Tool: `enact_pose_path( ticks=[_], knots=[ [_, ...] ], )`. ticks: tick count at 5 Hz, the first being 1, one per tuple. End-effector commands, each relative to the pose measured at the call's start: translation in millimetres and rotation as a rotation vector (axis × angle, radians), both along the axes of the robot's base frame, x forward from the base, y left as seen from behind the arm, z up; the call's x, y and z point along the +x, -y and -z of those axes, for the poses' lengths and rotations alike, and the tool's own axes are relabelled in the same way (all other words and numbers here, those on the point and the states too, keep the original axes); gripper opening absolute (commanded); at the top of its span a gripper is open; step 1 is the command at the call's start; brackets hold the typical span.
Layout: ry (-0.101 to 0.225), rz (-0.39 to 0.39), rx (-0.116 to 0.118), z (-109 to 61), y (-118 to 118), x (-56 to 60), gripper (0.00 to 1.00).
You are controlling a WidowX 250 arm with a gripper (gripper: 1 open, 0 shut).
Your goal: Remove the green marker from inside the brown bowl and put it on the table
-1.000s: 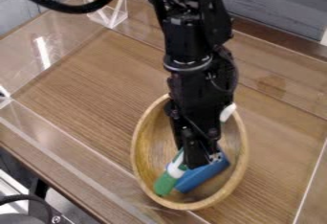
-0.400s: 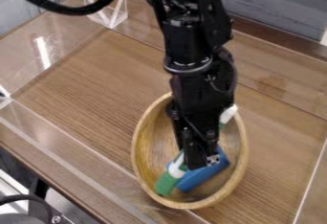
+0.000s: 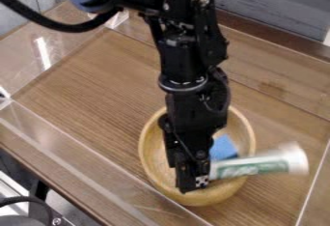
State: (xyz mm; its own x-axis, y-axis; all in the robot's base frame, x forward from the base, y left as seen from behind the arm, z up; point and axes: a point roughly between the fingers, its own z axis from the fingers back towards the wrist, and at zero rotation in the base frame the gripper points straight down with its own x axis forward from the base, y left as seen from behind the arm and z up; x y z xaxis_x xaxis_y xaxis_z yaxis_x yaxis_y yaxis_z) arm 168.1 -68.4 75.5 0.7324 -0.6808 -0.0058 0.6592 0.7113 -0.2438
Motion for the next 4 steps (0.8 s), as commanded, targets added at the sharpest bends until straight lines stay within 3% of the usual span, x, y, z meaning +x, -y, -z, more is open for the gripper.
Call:
enact_pose_path(
  ticks=[1,2,4],
  knots=[
    [0.033,0.009,-0.004,-2.3,-1.9,10.5,0.0],
    [0.039,0.006,-0.01,-1.7,0.4,14.2,1.0],
    [0.057,0.009,-0.01,-0.4,3.4,16.3,1.0]
  ],
)
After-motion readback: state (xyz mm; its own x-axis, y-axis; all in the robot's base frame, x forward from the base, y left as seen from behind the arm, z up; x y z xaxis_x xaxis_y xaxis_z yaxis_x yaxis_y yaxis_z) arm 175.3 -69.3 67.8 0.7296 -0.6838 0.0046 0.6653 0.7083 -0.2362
